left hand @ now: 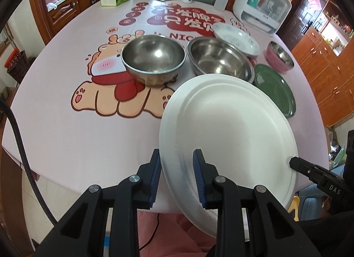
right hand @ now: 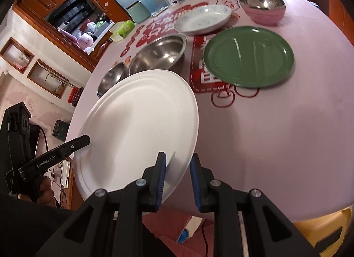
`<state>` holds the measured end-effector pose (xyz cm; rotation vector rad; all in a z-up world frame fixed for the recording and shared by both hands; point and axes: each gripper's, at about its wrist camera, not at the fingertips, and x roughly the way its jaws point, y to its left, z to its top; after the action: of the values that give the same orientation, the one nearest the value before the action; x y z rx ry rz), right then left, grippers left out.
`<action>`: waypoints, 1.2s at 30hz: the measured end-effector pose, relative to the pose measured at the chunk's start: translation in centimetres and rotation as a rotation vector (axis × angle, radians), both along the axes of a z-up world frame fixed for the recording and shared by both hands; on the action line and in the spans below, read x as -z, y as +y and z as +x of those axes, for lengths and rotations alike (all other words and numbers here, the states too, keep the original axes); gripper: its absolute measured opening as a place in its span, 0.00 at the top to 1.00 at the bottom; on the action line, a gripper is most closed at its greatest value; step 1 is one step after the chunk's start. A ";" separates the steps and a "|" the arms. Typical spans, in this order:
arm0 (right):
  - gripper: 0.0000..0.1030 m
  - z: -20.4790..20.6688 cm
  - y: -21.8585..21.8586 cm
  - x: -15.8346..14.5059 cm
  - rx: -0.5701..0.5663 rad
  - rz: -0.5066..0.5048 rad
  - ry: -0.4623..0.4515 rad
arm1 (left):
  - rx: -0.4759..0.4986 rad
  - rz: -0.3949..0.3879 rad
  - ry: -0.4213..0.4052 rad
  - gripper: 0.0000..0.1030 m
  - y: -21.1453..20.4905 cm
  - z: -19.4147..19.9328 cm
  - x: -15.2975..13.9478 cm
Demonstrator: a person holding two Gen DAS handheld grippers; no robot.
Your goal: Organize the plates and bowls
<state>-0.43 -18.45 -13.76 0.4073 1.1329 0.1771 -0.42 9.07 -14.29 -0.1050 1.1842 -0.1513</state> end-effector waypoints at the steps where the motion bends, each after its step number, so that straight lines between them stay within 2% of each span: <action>1: 0.79 0.0 0.0 0.2 0.000 -0.001 0.009 | 0.002 0.003 0.005 0.75 0.0 0.0 0.1; 21: 0.79 -0.7 0.1 2.6 0.006 -0.018 0.103 | 0.050 0.048 0.126 0.75 -0.6 0.2 3.7; 36: 0.78 0.8 0.4 3.0 0.038 -0.070 0.092 | 0.101 0.110 0.121 0.73 -2.0 1.9 4.5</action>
<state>0.34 -18.04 -16.78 0.3777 1.2172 0.0862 1.49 7.12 -18.75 0.0433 1.3170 -0.1697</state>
